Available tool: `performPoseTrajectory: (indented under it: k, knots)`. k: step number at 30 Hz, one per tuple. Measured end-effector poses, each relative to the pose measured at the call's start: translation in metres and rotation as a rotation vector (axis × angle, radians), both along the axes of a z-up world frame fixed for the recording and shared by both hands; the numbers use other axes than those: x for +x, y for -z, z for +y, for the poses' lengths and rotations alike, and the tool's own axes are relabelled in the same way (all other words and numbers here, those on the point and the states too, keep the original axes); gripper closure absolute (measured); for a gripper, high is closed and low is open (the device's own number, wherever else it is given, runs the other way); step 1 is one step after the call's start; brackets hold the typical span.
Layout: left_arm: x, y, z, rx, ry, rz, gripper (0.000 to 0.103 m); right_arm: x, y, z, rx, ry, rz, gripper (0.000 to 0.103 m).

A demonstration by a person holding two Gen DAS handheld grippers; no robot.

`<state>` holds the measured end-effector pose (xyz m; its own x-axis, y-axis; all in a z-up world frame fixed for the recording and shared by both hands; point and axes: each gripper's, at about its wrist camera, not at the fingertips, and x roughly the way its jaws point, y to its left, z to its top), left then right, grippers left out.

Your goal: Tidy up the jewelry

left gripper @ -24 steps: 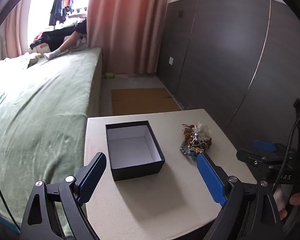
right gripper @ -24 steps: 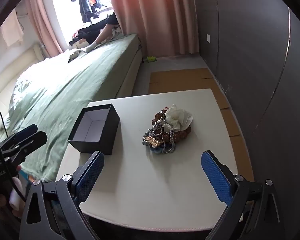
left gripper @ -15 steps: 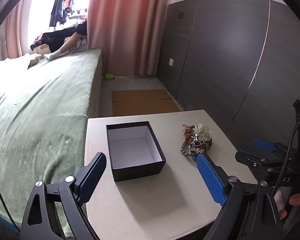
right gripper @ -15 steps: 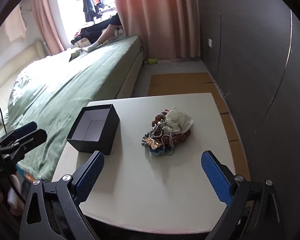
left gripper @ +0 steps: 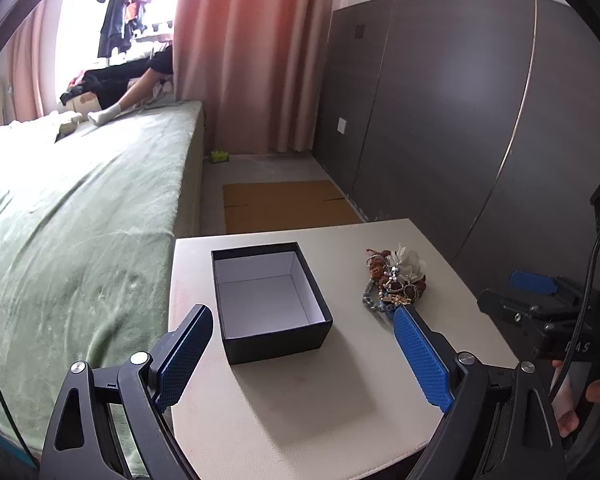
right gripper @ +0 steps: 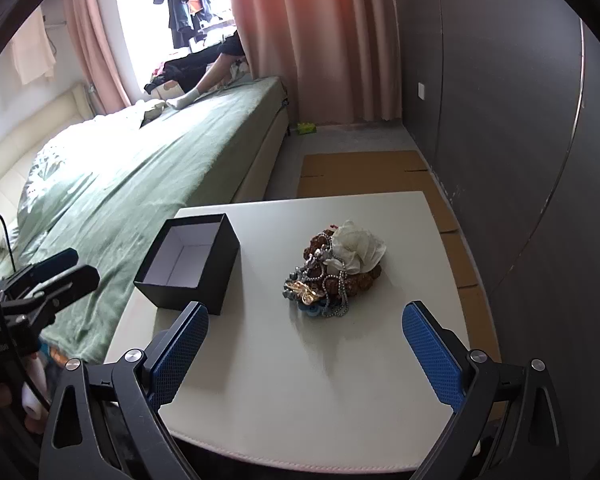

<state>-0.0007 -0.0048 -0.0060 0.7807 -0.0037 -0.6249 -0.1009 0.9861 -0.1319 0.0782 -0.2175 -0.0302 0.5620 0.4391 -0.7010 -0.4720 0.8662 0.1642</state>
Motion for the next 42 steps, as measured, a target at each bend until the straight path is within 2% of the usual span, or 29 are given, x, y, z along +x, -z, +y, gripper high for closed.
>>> performPoseTrajectory:
  k: [22,42]
  knots:
    - [-0.0027,-0.0029,-0.0022,0.014,0.002,-0.001,0.011,-0.0066,-0.0073,-0.0009,-0.020,0.017,-0.030,0.005]
    - [-0.0059,-0.0041,-0.0016,0.019,0.002,-0.007,0.011,-0.0057,-0.0069,-0.0015,-0.008,0.023,-0.021,0.005]
